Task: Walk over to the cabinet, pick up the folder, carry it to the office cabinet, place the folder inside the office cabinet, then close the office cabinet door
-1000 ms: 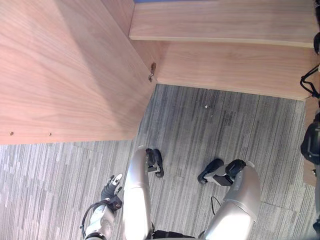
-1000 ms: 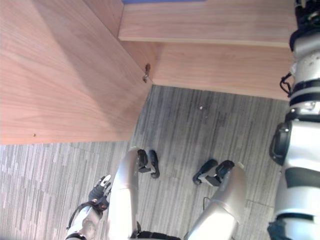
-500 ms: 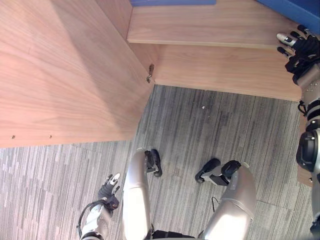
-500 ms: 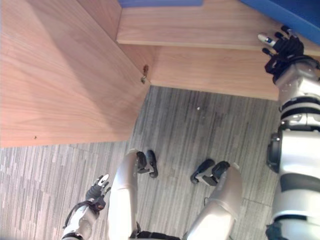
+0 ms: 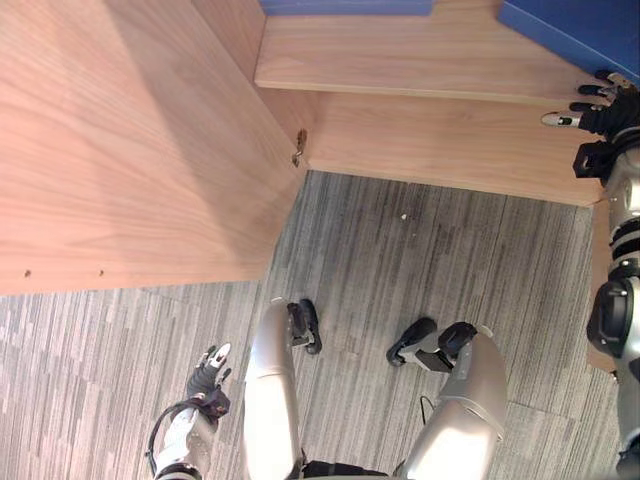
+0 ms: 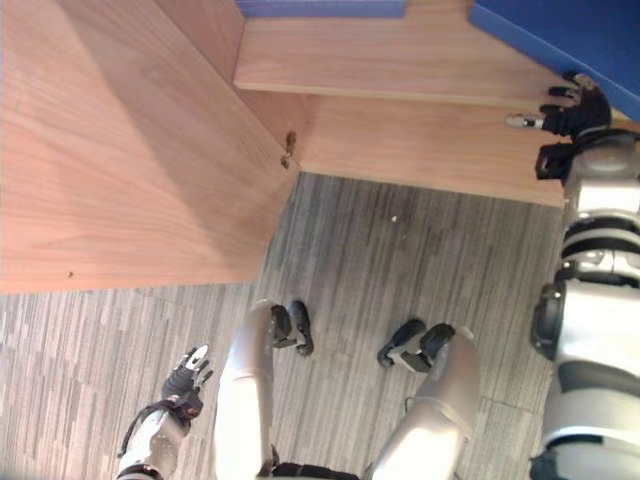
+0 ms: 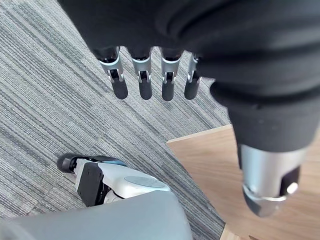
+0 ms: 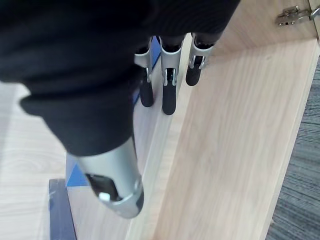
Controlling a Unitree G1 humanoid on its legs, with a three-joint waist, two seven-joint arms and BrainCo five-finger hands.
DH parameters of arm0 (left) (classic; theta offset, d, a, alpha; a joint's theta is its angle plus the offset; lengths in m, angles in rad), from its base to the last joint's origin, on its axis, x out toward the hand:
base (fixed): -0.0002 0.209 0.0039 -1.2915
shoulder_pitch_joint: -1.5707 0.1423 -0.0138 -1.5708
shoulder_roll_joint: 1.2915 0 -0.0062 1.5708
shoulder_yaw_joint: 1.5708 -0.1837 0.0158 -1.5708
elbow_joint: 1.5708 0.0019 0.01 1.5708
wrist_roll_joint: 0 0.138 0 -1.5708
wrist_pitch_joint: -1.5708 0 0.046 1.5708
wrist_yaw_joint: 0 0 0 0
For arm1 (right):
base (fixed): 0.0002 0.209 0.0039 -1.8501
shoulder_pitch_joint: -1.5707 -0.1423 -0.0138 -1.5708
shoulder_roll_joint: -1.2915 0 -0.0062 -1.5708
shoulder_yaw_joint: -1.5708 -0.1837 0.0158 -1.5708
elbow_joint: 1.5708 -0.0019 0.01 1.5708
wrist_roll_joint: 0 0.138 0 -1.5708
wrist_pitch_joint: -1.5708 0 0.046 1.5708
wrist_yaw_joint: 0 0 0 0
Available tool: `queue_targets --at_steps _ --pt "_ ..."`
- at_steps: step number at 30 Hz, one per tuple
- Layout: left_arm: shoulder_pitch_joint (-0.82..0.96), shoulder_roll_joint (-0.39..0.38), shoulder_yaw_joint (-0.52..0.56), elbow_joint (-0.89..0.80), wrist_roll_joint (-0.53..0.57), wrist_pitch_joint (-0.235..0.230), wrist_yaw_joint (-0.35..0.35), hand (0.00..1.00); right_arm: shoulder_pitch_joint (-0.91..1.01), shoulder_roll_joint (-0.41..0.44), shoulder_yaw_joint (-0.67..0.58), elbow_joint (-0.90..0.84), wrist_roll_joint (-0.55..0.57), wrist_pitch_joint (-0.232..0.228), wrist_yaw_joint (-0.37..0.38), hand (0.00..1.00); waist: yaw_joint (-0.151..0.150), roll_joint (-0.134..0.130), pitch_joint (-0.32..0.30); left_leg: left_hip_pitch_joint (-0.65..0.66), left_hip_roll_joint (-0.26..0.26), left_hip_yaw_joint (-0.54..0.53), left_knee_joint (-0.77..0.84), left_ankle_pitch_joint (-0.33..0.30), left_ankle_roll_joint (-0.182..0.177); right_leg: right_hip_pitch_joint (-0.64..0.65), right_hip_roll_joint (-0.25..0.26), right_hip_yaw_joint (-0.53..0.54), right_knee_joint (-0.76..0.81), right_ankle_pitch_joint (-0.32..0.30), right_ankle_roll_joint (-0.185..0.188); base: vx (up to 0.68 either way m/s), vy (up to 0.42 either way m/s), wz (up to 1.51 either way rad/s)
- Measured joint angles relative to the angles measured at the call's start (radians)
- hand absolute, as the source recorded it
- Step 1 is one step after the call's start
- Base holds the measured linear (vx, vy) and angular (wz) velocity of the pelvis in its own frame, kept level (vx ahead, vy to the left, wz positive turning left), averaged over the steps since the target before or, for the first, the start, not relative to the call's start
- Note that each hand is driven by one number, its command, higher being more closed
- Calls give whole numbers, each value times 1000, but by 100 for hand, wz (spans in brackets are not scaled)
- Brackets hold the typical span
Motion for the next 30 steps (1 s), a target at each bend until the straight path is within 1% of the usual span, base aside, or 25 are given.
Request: queue_targets --at_steps 2,5,6,8,11,12,14,16,17,18,20,22,23,25,26,27,28,29,30 --pt "0 -6 3 0 0 -5 0 0 1 0 -5 -4 -32 0 -8 0 -3 -1 0 5 0 3 -11 5 -3 3 2 -1 -7 1 -1 4 -21 -1" --pt "-4 -12 3 1 0 -6 1 0 15 2 -52 -10 -38 0 -23 0 -4 -5 3 14 1 10 -27 12 -5 8 5 -5 -19 5 -5 2 -22 -1" --pt "-4 -15 3 4 1 -7 3 0 33 15 -80 -17 -42 0 -35 0 -5 -5 3 26 4 13 -39 15 -5 20 12 -9 -32 10 -4 3 -13 -5" --pt "-5 -21 3 3 1 -8 4 0 46 31 -80 -19 -55 -1 -43 0 -7 -5 3 44 9 16 -60 21 -6 42 23 -18 -57 19 -3 6 -10 -8" --pt "-14 -28 1 4 10 -13 8 0 85 69 -82 -34 -71 0 -58 0 -14 -12 4 103 12 35 -146 57 -7 99 45 -45 -139 54 -5 10 -18 -3" --pt "-14 -29 -3 5 15 -14 12 0 99 97 -102 -36 -71 0 -66 0 -27 -15 5 140 12 53 -198 80 -4 134 50 -61 -182 70 -3 22 -24 12" --pt "-14 -29 -6 6 35 -24 16 0 137 135 -120 -46 -70 1 -87 0 -44 -28 1 218 13 104 -303 131 -1 199 57 -83 -261 103 8 41 -27 16" --pt "-14 -29 -9 15 40 -33 19 0 186 175 -140 -98 -68 -1 -97 0 -48 -33 1 282 11 129 -392 168 0 257 81 -108 -343 139 12 56 -5 2" --pt "-13 -29 -13 37 45 -34 27 0 246 230 -158 -132 -60 -3 -113 0 -55 -47 -5 362 -8 152 -503 214 1 322 105 -122 -431 177 22 65 6 -3" --pt "-11 -29 -16 45 51 -34 29 0 270 251 -158 -141 -51 -3 -118 0 -58 -52 -8 399 -17 158 -554 234 1 353 113 -131 -472 194 26 88 0 -6" --pt "3 -28 -17 67 90 -35 41 0 366 350 -159 -152 -25 -5 -138 0 -66 -70 -18 540 -36 191 -741 307 -4 468 182 -147 -638 267 40 106 -17 -24" --pt "7 -27 -15 79 124 -35 51 0 441 427 -159 -158 -6 -15 -151 0 -77 -77 -30 625 -45 207 -870 362 -6 539 239 -158 -765 325 48 114 2 -24" --pt "8 -26 -14 84 130 -35 55 0 471 453 -159 -161 11 -20 -156 0 -81 -81 -37 648 -48 212 -910 378 -5 556 257 -161 -805 344 50 99 23 -21" --pt "8 -25 -10 107 175 -33 72 0 613 561 -157 -193 50 -26 -167 0 -89 -96 -79 717 -57 240 -1034 425 -12 610 320 -159 -938 412 59 154 56 -30" --pt "8 -25 -8 111 184 -33 74 0 636 578 -157 -194 52 -29 -166 0 -91 -98 -86 727 -57 245 -1047 430 -14 620 329 -159 -960 423 61 160 63 -36" --pt "9 -26 -2 125 213 -32 88 0 729 637 -156 -193 62 -33 -167 0 -98 -107 -114 770 -58 264 -1088 437 -17 664 363 -150 -1039 460 69 108 41 -33" --pt "11 -28 0 127 238 -32 99 0 808 676 -154 -187 80 -34 -167 0 -104 -116 -144 795 -60 276 -1106 437 -17 696 383 -143 -1097 487 75 115 50 -40" --pt "10 -30 -1 134 257 -32 107 0 882 711 -153 -175 87 -37 -167 0 -110 -127 -184 814 -66 292 -1123 437 -17 722 397 -135 -1152 513 80 88 42 -29" --pt "10 -30 -2 137 275 -32 111 0 912 725 -151 -165 87 -38 -167 0 -113 -132 -200 825 -69 300 -1130 437 -17 734 403 -129 -1175 525 82 64 31 -23"
